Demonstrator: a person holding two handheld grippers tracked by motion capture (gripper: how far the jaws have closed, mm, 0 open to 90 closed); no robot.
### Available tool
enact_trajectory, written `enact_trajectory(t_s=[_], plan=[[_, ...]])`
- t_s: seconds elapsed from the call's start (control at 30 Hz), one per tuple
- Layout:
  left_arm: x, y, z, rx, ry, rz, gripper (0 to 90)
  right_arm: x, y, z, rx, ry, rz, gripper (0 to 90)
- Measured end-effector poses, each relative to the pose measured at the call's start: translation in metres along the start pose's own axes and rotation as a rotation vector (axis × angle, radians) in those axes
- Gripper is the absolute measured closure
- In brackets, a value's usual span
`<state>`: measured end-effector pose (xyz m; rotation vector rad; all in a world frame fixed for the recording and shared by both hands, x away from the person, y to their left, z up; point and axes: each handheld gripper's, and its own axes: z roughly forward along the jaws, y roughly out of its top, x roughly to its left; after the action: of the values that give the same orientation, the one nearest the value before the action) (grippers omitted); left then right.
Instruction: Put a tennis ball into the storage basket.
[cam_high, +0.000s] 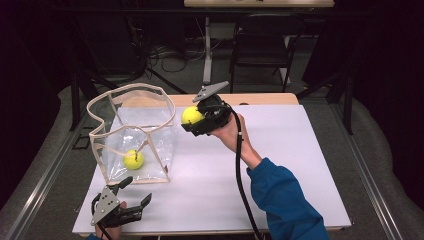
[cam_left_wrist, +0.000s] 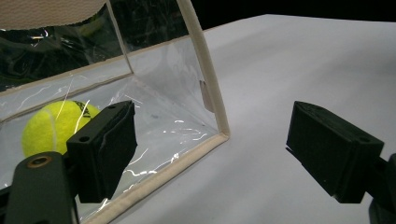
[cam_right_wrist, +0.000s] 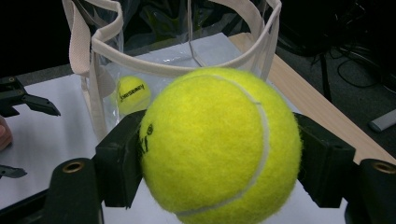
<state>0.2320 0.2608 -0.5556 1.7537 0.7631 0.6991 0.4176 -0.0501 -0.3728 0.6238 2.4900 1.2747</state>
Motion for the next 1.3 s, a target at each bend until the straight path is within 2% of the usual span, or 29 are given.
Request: enact_trajectory(t_s=[0.6, 1.3], plan=[[0.000, 0.000, 0.000, -0.003, 0.000, -0.001, 15.8, -0.002, 0.006, 0.000, -0.020, 0.000, 0.004, 26.2], [0.000, 0.000, 0.000, 0.000, -0.001, 0.001, 15.8, 0.005, 0.019, 0.002, -0.037, 0.009, -0.016, 26.3]])
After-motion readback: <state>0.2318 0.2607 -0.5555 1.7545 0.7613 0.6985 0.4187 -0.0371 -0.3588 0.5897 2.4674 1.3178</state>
